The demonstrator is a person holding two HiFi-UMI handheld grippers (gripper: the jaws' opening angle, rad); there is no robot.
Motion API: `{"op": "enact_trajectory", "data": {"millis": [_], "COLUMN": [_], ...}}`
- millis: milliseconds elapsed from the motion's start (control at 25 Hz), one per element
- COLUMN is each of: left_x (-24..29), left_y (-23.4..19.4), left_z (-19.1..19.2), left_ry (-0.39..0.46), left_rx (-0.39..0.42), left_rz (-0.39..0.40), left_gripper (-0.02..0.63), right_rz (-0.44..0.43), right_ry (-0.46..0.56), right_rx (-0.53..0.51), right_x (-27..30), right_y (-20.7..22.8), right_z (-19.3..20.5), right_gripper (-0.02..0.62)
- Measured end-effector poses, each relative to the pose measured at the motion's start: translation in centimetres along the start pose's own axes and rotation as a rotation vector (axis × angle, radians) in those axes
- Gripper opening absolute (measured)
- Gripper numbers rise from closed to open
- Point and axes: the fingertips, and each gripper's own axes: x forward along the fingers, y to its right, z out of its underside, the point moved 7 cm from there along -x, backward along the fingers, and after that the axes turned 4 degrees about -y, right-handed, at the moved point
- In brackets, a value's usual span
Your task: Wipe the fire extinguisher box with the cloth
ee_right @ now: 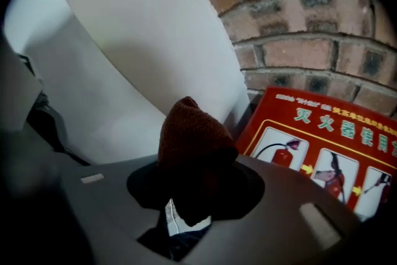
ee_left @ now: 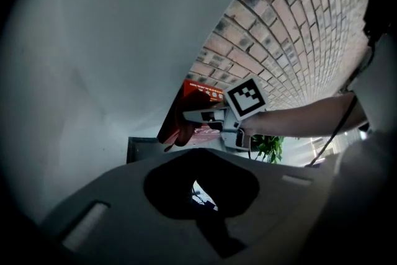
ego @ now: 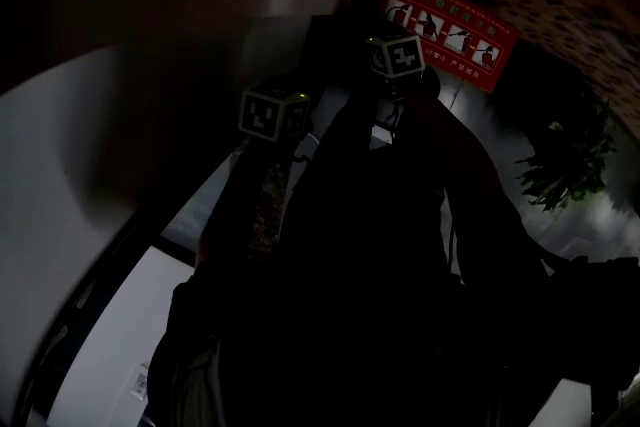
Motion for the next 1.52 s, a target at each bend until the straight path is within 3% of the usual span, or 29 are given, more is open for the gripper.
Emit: {"op": "enact_trajectory", "data": {"millis": [240,440,840,1200,1520], "left_x": [1.3,2.3,5.6,7.4,7.3], "left_y": [2.4,5.1,10.0,13.5,13.0], "left_z": [-1.7,-3.5,-5.7,-7.0,-7.4], "left_ry": [-0.003,0.000,-0.034,-0.077,-0.079], "left_rx": [0.061,0.112,0.191,0.240,0.214], "left_rz": [0.037,0.059,0.082,0.068,0.047], "left_gripper": [0.003,0.003,0.003,0.003,0.003], "right_rz": [0.042,0.095,0.333,0.426,0.385], "right_ry": [0.081,0.133,0.162,0.161,0.123], "right_rx": [0.059,0.211,0.343,0.446,0.454], "right_x": [-6.2,-12.0,-21.7,-23.7,-21.8], "right_y": [3.0,7.9,18.3,24.2,25.1], "right_z": [1.3,4.3,10.6,13.0,11.8], "right_gripper": [0.132,0.132,0.132,0.133,0.133]}}
